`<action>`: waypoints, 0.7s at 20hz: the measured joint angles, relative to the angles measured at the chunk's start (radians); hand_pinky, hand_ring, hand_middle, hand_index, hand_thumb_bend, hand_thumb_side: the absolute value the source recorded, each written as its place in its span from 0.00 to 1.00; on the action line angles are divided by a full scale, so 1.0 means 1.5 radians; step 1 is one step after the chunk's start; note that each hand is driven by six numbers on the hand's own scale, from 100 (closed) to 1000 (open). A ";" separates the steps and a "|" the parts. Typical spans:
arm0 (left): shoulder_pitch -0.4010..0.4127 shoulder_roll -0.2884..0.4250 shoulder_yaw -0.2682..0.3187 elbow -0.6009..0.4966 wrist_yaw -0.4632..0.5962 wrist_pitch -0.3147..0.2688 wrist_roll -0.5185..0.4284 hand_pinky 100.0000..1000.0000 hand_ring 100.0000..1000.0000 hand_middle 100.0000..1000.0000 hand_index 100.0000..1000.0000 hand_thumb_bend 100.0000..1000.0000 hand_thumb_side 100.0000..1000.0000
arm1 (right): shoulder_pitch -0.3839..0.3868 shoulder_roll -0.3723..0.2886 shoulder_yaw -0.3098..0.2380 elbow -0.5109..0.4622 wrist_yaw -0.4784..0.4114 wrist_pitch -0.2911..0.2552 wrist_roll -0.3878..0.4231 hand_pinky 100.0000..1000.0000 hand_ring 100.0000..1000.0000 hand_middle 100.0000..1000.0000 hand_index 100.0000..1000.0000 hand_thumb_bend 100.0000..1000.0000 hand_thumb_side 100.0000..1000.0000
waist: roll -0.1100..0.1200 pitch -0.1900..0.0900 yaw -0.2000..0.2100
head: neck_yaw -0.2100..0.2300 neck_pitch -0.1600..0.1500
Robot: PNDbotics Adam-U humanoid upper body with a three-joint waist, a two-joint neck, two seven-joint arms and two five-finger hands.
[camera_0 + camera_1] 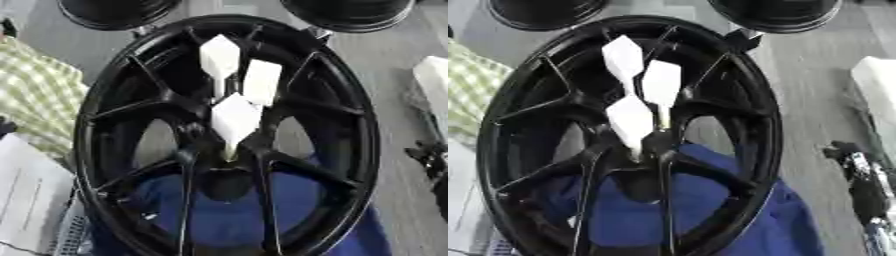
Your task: Pull the pin out of the wheel hub.
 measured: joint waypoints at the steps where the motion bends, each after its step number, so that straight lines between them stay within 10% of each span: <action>1: 0.000 0.000 0.000 0.000 0.000 0.000 0.000 0.80 0.50 0.48 0.74 0.27 0.70 | 0.000 0.000 0.000 0.000 0.000 0.000 0.000 1.00 0.77 0.50 0.70 0.00 0.71 | 0.000 0.000 0.000 | 0.000 0.000; 14: 0.000 0.000 0.000 0.000 0.000 -0.001 0.000 0.80 0.50 0.48 0.74 0.27 0.71 | -0.006 -0.001 0.000 -0.004 0.002 0.000 0.000 1.00 0.79 0.52 0.72 0.00 0.67 | 0.000 0.000 0.000 | 0.002 0.000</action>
